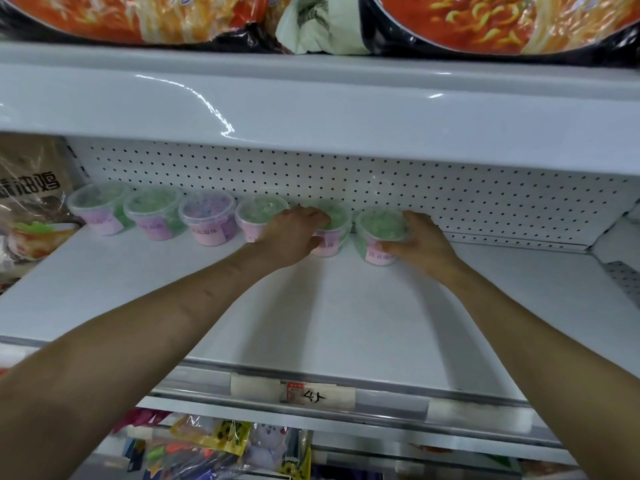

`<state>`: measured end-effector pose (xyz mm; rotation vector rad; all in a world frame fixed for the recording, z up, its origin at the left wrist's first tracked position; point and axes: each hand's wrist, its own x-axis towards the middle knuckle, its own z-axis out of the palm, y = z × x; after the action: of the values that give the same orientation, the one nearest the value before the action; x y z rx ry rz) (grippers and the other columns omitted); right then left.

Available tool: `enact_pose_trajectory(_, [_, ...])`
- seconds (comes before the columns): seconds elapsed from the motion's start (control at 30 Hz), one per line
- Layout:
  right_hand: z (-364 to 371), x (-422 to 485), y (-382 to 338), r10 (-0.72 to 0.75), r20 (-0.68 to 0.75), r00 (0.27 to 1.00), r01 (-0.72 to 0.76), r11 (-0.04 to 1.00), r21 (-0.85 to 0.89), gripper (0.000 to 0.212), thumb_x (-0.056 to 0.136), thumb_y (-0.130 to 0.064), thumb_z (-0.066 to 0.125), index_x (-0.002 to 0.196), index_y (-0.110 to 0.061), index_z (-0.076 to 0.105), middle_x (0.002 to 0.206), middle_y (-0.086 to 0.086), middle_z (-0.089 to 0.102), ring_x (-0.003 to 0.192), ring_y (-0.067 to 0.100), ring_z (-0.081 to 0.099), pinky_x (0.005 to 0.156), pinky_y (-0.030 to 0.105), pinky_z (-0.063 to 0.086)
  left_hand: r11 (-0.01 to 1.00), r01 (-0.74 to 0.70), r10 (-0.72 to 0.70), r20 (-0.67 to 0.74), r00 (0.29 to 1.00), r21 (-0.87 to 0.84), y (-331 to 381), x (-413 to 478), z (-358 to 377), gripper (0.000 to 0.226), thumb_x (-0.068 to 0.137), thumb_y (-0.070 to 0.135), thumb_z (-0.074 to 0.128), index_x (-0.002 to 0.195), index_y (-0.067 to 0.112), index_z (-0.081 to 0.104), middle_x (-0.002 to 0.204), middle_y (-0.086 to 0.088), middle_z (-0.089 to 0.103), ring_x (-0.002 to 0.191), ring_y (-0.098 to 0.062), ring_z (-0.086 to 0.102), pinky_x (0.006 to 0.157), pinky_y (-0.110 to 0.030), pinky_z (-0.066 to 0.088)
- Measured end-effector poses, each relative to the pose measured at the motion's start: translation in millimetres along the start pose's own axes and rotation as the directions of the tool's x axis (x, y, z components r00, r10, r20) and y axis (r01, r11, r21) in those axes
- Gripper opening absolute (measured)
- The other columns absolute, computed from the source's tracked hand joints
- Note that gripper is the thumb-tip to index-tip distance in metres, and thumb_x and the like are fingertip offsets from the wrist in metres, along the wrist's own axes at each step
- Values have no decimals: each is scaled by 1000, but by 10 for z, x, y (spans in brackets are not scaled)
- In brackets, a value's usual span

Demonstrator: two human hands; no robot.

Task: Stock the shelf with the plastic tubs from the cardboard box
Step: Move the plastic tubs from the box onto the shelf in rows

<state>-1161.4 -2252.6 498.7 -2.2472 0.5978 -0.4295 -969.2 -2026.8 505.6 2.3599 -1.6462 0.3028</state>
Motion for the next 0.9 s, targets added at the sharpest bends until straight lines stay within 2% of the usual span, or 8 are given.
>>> enact_pose_trajectory(0.13, [-31, -15, 70, -16, 34, 999, 16, 1000, -5, 81, 57, -68, 92, 128, -40, 64, 133, -7, 62, 120, 11, 62, 102, 42, 56, 998, 30, -30, 9, 999, 50, 41, 21, -20, 42, 93, 29, 68, 132, 14, 63, 127, -9, 68, 112, -35, 64, 93, -45, 52])
enact_pose_trajectory(0.27, [-71, -39, -26, -7, 45, 999, 6, 1000, 23, 74, 66, -52, 94, 132, -35, 63, 136, -3, 57, 123, 14, 59, 103, 39, 54, 995, 48, -50, 18, 999, 92, 65, 46, -40, 39, 93, 32, 66, 129, 17, 62, 125, -7, 67, 111, -34, 63, 93, -44, 52])
enact_pose_trajectory(0.37, [-49, -52, -4, 2, 48, 999, -2, 1000, 6, 79, 64, -57, 90, 135, -37, 60, 137, -4, 54, 123, 14, 57, 105, 41, 53, 992, 56, -57, 7, 998, 116, 79, 16, -13, 36, 94, 34, 66, 126, 18, 63, 122, -6, 68, 108, -33, 64, 90, -41, 52])
enact_pose_trajectory(0.5, [-55, -74, -45, -11, 65, 998, 9, 999, 34, 70, 75, -40, 92, 137, -30, 61, 134, -5, 55, 120, 12, 58, 93, 24, 51, 992, 70, -73, 28, 997, 102, 87, 31, -24, 38, 95, 33, 66, 130, 17, 61, 126, -7, 67, 112, -33, 63, 94, -42, 51])
enact_pose_trajectory(0.63, [-65, -101, -51, -7, 65, 998, 4, 999, 49, 54, 81, -23, 91, 126, -28, 61, 115, -17, 61, 99, -15, 60, 80, 6, 48, 996, 87, -89, 83, 993, 36, 88, 13, -52, 43, 96, 30, 65, 136, 16, 59, 134, -8, 64, 120, -35, 59, 100, -46, 50])
enact_pose_trajectory(0.7, [-32, -94, -75, 12, 59, 998, -15, 999, 50, 53, 80, -22, 92, 122, -28, 61, 111, -21, 62, 97, -13, 62, 70, -1, 44, 996, 92, -92, 113, 989, 2, 80, -6, -66, 47, 97, 29, 65, 140, 14, 57, 139, -10, 61, 124, -36, 57, 103, -47, 48])
enact_pose_trajectory(0.8, [34, -70, -148, 39, 0, 999, -39, 999, -1, 46, 79, -23, 93, 113, -27, 63, 105, -16, 64, 97, 2, 63, 72, 5, 47, 993, 102, -93, 144, 985, -55, 55, -35, -99, 50, 98, 27, 64, 145, 11, 53, 144, -13, 57, 128, -36, 55, 106, -45, 46])
enact_pose_trajectory(0.9, [110, -61, -203, 78, -49, 996, -79, 997, -8, 50, 73, -30, 95, 111, -28, 64, 108, -8, 68, 101, 9, 66, 84, 25, 54, 991, 104, -89, 167, 982, -86, 37, -69, -130, 52, 99, 26, 63, 147, 10, 50, 148, -14, 53, 132, -35, 52, 107, -43, 45])
